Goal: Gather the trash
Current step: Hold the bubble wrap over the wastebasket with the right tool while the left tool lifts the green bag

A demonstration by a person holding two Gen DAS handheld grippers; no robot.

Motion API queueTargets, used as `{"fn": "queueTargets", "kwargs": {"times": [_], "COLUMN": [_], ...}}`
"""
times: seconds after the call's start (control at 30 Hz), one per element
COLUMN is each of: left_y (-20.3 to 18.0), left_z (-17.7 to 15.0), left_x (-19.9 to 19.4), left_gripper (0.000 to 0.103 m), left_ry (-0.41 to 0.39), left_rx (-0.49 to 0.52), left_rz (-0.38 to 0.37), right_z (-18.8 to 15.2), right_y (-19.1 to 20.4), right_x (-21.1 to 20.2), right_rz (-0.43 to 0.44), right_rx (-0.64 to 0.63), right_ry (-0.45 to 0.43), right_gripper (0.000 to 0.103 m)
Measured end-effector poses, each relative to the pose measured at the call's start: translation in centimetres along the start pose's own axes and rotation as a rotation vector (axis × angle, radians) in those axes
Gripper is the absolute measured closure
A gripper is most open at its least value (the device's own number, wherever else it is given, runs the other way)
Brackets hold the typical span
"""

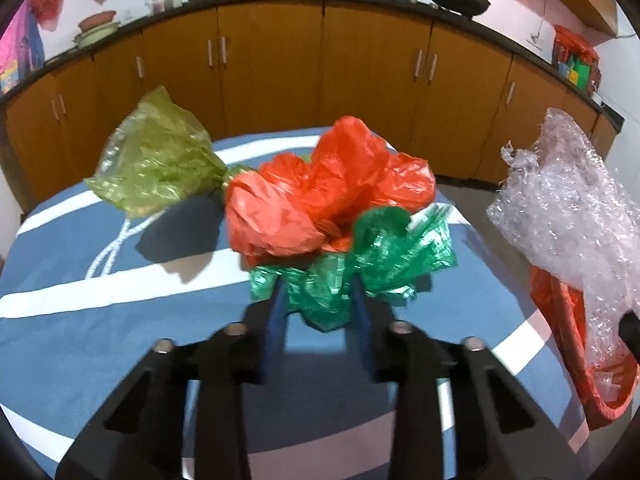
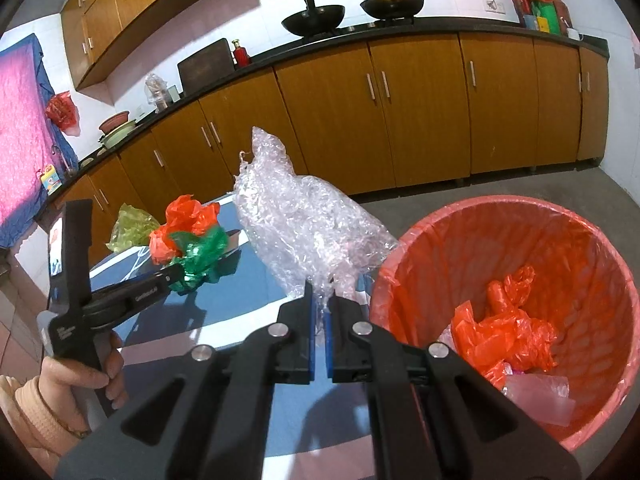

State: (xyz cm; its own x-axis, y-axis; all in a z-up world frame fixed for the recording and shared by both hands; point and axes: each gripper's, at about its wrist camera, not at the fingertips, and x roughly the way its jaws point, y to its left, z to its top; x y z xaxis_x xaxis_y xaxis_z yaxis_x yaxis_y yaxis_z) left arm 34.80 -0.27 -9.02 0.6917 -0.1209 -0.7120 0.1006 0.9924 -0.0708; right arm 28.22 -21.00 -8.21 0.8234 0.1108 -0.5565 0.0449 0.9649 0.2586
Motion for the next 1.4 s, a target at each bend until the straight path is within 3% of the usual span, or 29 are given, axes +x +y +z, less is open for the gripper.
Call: {"fn": "queueTargets", "kwargs": {"times": [0.2,0.57,1.4], "left_y": [0.0,1.3,3.5], "left_z": [-0.4,-2.8,-6.9], "left_x": [-0.6,-4.0,-11.1], "left_gripper": [0.087,0.088,0.088], "left_ry": [-0.006,-0.047,-0.095], "left_rx": [0.018,0.035,-0.026], "left_rz": [-0.006,0.011,0.022], "right_z": [-0.1,-0.8,-2.4], "right_y": [-0.1,0.7,1.9], "right_x": [-0.1,-1.1,-5.2], "right_rz": [-0.004,0.007,0.009], "right_rx": [0.003,-0.014,-0.051], "right_ry": [0.003,0.01,0.022], "right_gripper": [0.098,0.098,0.098]}}
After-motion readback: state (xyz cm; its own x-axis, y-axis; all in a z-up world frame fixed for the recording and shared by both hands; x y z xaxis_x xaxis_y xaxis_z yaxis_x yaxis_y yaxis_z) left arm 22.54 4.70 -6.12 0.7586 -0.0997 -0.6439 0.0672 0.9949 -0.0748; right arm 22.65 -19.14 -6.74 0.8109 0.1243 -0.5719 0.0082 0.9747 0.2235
